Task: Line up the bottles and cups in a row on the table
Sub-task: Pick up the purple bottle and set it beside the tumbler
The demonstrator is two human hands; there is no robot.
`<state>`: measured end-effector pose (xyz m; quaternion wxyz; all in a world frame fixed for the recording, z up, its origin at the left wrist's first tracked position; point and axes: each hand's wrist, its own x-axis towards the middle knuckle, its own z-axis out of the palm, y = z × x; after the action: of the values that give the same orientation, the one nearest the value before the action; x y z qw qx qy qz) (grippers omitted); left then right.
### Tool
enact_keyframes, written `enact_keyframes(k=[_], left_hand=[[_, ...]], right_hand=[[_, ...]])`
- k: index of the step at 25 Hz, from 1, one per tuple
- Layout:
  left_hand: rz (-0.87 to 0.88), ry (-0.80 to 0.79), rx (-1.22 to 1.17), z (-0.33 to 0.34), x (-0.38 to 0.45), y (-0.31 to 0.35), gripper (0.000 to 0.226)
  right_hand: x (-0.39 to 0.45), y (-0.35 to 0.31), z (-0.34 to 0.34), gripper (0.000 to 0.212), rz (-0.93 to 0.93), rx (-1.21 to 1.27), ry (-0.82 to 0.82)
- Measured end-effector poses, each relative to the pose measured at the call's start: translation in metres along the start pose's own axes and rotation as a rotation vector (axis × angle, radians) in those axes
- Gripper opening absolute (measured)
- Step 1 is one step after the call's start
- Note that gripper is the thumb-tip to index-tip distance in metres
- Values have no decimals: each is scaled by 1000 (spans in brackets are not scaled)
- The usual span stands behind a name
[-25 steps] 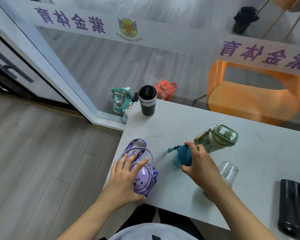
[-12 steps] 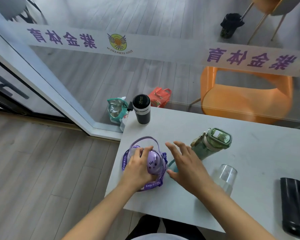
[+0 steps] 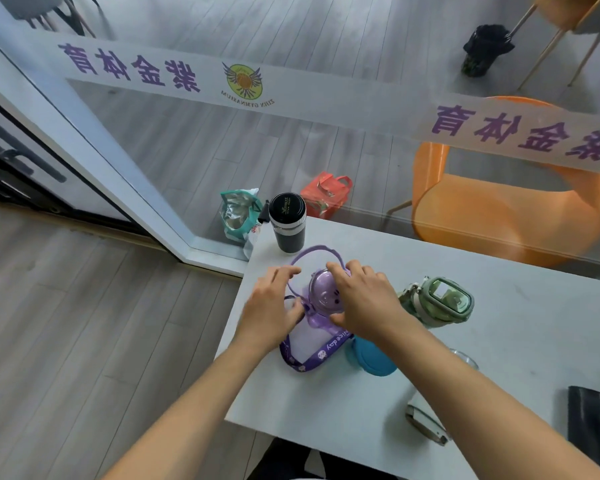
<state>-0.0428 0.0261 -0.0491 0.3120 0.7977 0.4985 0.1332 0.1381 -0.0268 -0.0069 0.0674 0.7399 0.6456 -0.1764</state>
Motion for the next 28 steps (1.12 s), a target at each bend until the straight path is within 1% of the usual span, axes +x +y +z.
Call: enact_keyframes(k=[1, 2, 3, 4, 5, 6, 7, 8, 9, 11, 12, 14, 17, 18, 19, 22, 24, 26, 28], left_hand=[[-98, 110, -10, 2, -12, -11, 43], [-240, 135, -24, 7, -23, -22, 40], [-417, 73, -48, 16, -31, -33, 44], [-589, -52, -57, 27, -36, -41, 56], [-694, -167, -57, 41, -38, -48, 69], [-714, -226, -46, 53, -40, -52, 77], [-682, -237, -22, 65, -39, -54, 79], [-628, -221, 10, 73, -37, -54, 76], [-571, -191, 45, 79, -33, -55, 65], [-491, -120, 103, 81, -17, -59, 34], [-459, -106, 115, 76, -9, -60, 25], [-357, -95, 134, 64, 13, -54, 21], [-173, -97, 153, 48, 54, -22, 25], [-165, -106, 112, 46, 65, -11, 27], [-195, -114, 39, 46, 79, -1, 27], [-354, -146, -235, 55, 119, 19, 28], [-419, -170, -421, 59, 140, 35, 28], [-427, -183, -471, 56, 157, 52, 27], [-388, -176, -395, 52, 174, 62, 31]], right_hand=[[3, -1, 0, 95, -13, -16, 5], [6, -2, 0, 96, -27, -36, 9], [9, -4, 2, 95, -42, -57, 11], [12, -5, 4, 91, -51, -75, 11], [14, -7, 5, 87, -50, -80, 5], [16, -9, 5, 85, -40, -72, -5], [17, -10, 5, 84, -32, -63, -11], [19, -10, 4, 83, -30, -61, -9], [21, -10, 3, 82, -32, -62, 2], [26, -8, -3, 77, -21, -52, 16], [28, -6, -8, 73, -4, -36, 20], [35, 0, -17, 70, 47, 1, 29], [44, 17, -32, 75, 161, 68, 36], [46, 21, -35, 77, 199, 82, 36], [48, 27, -39, 78, 239, 94, 37], [55, 48, -46, 79, 339, 124, 42], [58, 58, -45, 78, 369, 136, 32], [63, 66, -43, 77, 374, 160, 26], [69, 68, -40, 80, 370, 194, 22]])
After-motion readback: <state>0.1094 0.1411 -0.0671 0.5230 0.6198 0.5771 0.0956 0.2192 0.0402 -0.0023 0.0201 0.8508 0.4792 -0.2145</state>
